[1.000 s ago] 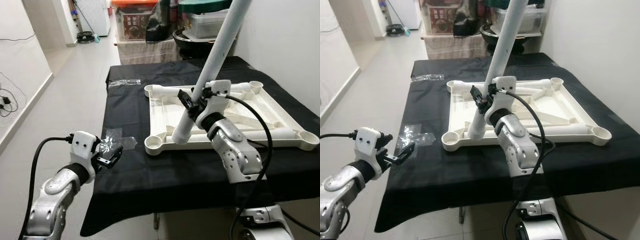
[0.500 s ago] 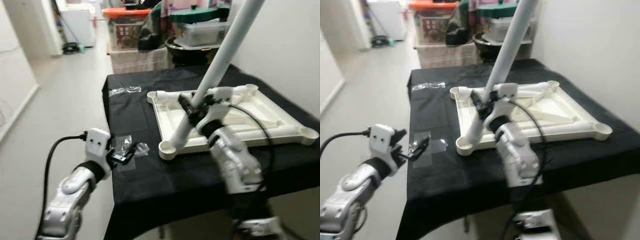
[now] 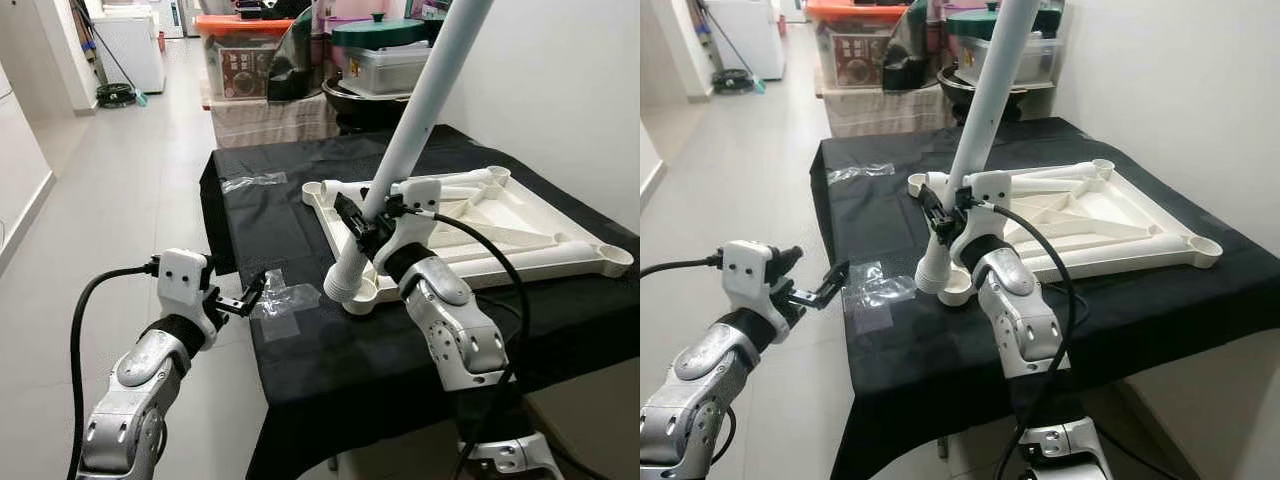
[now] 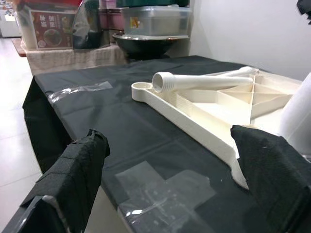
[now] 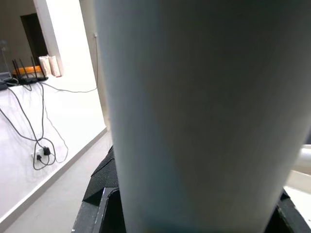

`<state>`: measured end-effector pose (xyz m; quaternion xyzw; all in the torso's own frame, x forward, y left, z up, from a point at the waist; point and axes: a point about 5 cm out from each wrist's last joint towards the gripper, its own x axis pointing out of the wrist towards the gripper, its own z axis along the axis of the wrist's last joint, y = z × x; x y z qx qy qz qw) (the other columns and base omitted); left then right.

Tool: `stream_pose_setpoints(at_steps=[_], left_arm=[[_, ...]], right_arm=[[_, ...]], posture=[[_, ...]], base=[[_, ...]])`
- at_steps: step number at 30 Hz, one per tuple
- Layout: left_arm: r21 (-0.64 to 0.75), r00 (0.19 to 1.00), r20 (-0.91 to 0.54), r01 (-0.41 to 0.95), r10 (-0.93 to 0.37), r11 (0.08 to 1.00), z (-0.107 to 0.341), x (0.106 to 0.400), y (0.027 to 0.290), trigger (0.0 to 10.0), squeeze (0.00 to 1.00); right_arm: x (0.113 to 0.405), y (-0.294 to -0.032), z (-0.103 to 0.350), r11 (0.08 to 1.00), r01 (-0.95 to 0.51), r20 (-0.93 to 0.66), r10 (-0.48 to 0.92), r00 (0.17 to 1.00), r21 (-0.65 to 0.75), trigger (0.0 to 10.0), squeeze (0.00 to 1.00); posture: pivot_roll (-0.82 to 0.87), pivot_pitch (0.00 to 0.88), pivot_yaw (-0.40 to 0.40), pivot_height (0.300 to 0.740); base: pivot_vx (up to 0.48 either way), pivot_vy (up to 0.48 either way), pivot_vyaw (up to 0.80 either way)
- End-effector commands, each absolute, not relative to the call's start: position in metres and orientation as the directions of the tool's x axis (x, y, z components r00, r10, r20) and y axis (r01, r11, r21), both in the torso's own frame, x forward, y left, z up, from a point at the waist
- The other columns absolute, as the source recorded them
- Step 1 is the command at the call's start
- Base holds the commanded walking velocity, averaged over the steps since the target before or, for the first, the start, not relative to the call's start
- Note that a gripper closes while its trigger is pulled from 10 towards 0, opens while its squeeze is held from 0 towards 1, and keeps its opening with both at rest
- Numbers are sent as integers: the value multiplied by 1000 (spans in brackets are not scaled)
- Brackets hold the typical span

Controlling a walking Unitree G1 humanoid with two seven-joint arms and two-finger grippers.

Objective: Building children table

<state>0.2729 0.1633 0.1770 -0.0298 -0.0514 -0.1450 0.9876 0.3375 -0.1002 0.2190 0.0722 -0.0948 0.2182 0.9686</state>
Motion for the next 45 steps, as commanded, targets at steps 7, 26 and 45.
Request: stream_pose_setpoints(at_steps=[7, 26, 45], left_arm=[[-42, 942, 143, 311, -303, 949, 183, 276, 157, 10000, 0], [-59, 933, 141, 341, -330, 938, 178, 272, 147, 10000, 0], [-64, 933, 89, 354, -348, 933, 161, 255, 152, 10000, 0]], right_arm=[[340, -100, 224, 898, -434, 242, 405, 882, 80, 10000, 0], [343, -107, 228, 898, -437, 245, 415, 876, 41, 10000, 0], [333, -130, 235, 637, -766, 150, 768, 622, -84, 10000, 0]], posture=[[81, 0, -28, 740], [77, 0, -29, 740], [86, 0, -47, 740]], base=[[442, 0, 0], [93, 0, 0], [0, 0, 0]])
